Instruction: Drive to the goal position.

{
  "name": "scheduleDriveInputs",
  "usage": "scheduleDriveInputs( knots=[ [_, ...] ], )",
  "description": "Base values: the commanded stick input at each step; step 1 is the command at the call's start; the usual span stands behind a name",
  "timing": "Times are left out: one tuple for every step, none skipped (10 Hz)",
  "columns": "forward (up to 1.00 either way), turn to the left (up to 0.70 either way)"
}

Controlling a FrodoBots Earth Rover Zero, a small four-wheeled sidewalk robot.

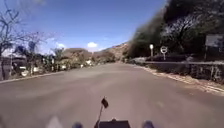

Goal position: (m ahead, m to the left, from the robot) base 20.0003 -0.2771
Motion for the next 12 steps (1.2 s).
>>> scheduleDriveInputs(
  knots=[
    [0.5, 0.0],
    [0.5, 0.0],
    [0.5, 0.0],
    [0.5, 0.0],
    [0.5, -0.5],
    [0.5, -0.5],
    [0.5, -0.5],
    [0.5, -0.5],
    [0.5, -0.5],
    [0.5, -0.5],
    [0.5, -0.5],
    [0.5, -0.5]
  ],
)
